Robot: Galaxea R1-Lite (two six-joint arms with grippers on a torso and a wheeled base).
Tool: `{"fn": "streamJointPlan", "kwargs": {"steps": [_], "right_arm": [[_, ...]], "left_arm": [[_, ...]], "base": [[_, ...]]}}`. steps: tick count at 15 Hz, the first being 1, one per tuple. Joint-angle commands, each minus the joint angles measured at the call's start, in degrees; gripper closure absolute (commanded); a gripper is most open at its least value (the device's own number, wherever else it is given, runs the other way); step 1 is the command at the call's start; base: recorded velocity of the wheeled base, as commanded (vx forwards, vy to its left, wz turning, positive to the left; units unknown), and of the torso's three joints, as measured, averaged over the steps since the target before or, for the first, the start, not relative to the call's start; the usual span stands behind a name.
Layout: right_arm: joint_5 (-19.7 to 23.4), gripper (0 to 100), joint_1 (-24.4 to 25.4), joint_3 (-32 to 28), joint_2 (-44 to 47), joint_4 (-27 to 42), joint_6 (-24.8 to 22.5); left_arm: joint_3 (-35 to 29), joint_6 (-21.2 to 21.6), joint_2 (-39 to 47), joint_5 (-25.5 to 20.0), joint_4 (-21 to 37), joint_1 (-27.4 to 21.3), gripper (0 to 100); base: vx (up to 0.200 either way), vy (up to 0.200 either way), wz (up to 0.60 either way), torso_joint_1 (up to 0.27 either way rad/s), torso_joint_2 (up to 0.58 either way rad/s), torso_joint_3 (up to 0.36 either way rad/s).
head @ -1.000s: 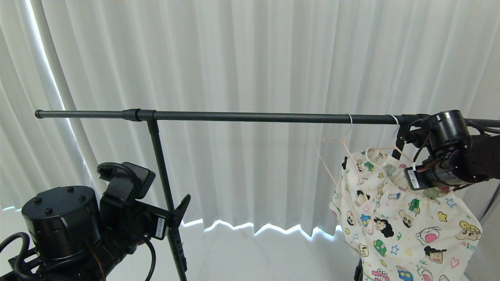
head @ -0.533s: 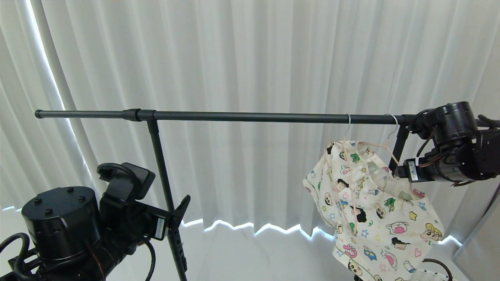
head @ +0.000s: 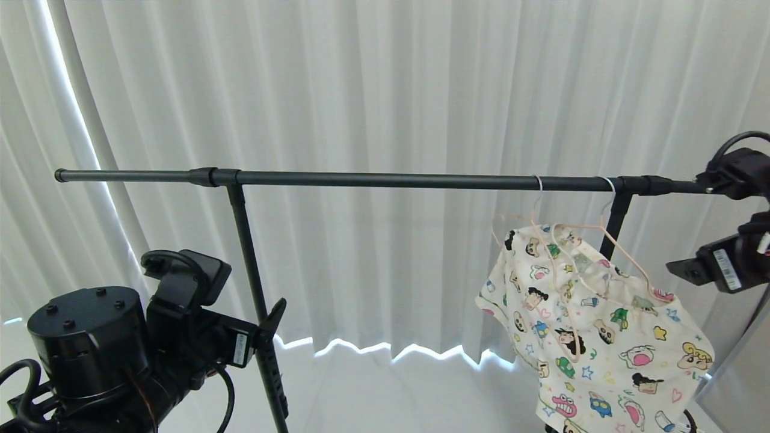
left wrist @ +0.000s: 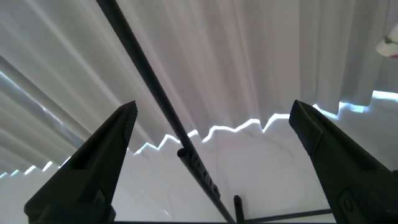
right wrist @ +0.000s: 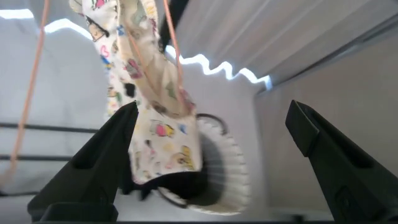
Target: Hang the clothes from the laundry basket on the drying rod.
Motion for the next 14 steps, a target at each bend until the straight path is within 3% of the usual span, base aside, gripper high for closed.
{"fn": "streamJointPlan", "kwargs": {"steps": [1, 5, 8, 12, 14], "right_arm": [[0.43, 0, -2.27, 2.89, -7.13, 0.08, -3.00], [0.78, 0, -3.68, 8.34, -11.27, -2.73, -10.38], [0.61, 0, -5.26, 13.44, -12.58, -9.59, -11.26], [0.61, 0, -7.19, 15.90, -14.87, -10.20, -12.67], [0.34, 0, -7.19, 16.95, -15.75, -10.20, -12.84]], "left_arm": [[-0.08, -0.03, 0.03, 0.03, -0.04, 0.72, 0], [-0.08, 0.06, -0.33, 0.03, -0.13, 1.69, 0], [0.00, -0.03, -0.94, 0.03, -0.13, 2.13, 0], [-0.08, 0.06, -1.56, 0.03, -0.13, 2.04, 0], [0.00, 0.06, -1.56, 0.03, -0.13, 2.04, 0]], "base": [[-0.200, 0.000, 0.00, 0.012, 0.01, -0.002], [-0.200, 0.000, 0.00, -0.001, 0.00, 0.001], [-0.200, 0.000, 0.00, 0.002, 0.00, 0.002], [-0.200, 0.000, 0.00, 0.006, 0.00, 0.004], [0.000, 0.000, 0.00, 0.000, 0.00, 0.000]]}}
